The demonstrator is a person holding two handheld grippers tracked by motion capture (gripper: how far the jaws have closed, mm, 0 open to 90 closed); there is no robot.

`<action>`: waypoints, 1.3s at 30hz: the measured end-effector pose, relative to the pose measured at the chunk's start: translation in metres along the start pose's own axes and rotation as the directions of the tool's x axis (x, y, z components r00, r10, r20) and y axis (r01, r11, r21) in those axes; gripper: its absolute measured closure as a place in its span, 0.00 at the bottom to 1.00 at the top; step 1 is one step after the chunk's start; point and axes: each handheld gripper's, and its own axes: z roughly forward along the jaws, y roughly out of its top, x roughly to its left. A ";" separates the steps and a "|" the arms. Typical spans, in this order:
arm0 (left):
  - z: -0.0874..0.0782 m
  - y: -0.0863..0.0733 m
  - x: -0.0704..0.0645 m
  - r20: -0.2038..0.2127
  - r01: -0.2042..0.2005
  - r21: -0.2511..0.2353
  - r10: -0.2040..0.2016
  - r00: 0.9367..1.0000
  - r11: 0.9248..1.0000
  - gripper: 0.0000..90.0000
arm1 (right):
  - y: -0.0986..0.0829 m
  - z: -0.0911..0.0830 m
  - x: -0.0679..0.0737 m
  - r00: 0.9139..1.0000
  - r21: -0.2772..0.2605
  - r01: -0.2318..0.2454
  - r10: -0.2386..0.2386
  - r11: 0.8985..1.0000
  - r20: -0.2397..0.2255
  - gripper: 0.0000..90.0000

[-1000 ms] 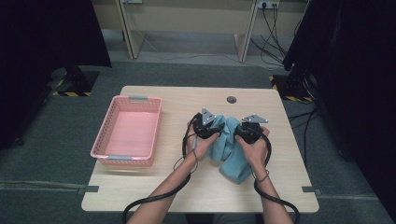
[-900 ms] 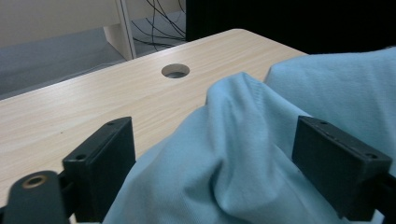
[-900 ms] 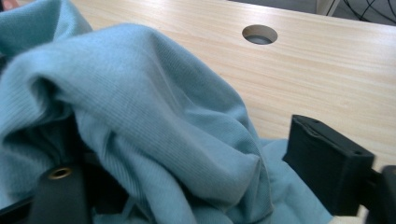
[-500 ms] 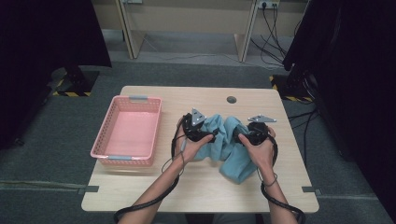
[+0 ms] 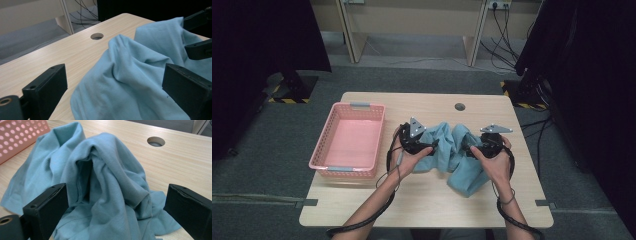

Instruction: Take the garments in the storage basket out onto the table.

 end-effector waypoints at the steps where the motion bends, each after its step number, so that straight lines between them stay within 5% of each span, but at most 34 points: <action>1: -0.002 0.000 0.000 0.002 0.000 -0.005 0.000 1.000 1.000 0.05 | 0.000 -0.001 0.000 1.000 -0.002 0.002 -0.002 1.000 -0.001 0.05; 19: -0.043 0.001 0.017 -0.045 -0.036 -0.031 0.034 0.998 0.999 0.07 | 0.000 -0.017 0.005 0.999 -0.032 0.031 -0.032 0.999 -0.026 0.05; 39: -0.066 -0.017 0.031 -0.050 0.003 -0.043 -0.005 0.999 0.999 0.07 | 0.000 -0.022 0.009 0.998 -0.037 0.052 -0.053 0.998 -0.032 0.05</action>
